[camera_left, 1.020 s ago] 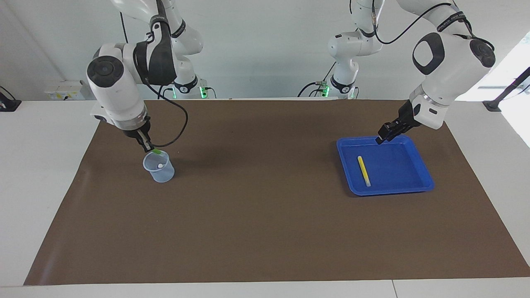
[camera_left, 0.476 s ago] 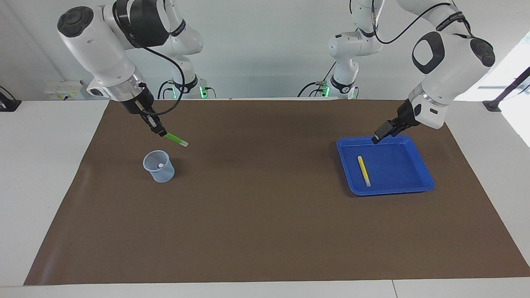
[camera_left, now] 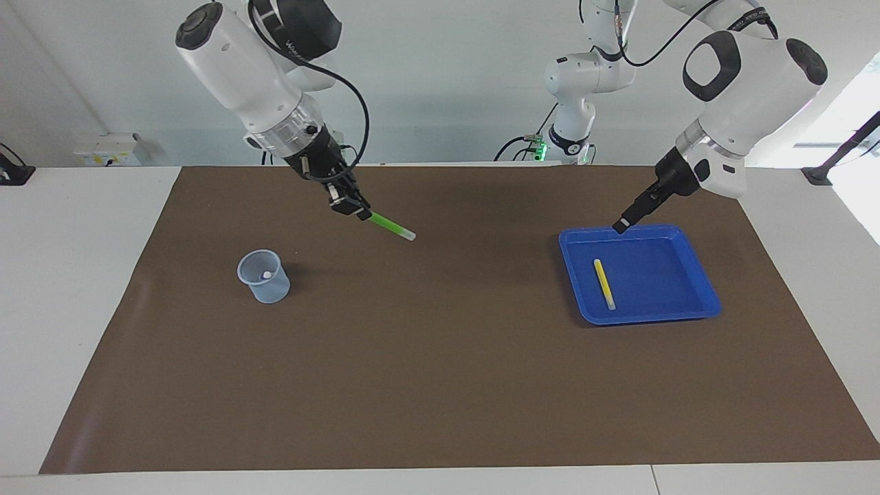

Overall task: Right arm passes pens to left for tray arrangement
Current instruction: 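Lift the green pen with the right gripper toward the left gripper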

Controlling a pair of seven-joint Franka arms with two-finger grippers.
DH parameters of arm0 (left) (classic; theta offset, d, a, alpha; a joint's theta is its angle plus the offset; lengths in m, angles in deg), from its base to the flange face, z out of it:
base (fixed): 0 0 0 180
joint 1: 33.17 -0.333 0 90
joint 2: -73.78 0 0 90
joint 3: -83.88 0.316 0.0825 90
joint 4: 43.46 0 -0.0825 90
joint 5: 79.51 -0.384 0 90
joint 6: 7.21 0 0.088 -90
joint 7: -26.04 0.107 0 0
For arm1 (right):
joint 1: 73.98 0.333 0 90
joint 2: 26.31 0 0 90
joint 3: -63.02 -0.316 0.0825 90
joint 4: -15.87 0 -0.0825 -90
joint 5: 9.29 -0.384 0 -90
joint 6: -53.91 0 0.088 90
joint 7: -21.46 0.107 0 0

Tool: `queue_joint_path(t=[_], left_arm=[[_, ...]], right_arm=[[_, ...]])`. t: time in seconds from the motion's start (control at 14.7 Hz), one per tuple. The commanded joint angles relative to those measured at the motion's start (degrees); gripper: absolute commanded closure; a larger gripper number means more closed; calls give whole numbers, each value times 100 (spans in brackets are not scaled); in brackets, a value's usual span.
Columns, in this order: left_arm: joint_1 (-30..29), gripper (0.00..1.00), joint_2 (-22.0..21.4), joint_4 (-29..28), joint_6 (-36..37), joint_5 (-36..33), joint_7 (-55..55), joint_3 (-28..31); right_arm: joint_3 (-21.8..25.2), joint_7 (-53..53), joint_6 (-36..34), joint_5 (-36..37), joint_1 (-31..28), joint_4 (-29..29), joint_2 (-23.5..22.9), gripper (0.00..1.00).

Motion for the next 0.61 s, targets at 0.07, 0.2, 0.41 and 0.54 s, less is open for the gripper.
queue_joint_path(t=[0.07, 0.2, 0.41, 0.54], left_arm=[[21, 0, -256, 224, 171, 78, -2071, -292], [29, 0, -274, 382, 171, 121, -3265, -406], [29, 0, -265, 558, -4, 148, -5165, -696], [29, 0, -283, 507, -180, 165, -6115, -977]], right_arm=[[-452, 793, 389, -600, -62, -73, -70, 100], [-698, 1364, 625, -776, -44, -82, -78, 100], [-1146, 1954, 907, -829, -44, -109, -149, 100], [-1314, 2122, 943, -838, -44, -109, -149, 100]])
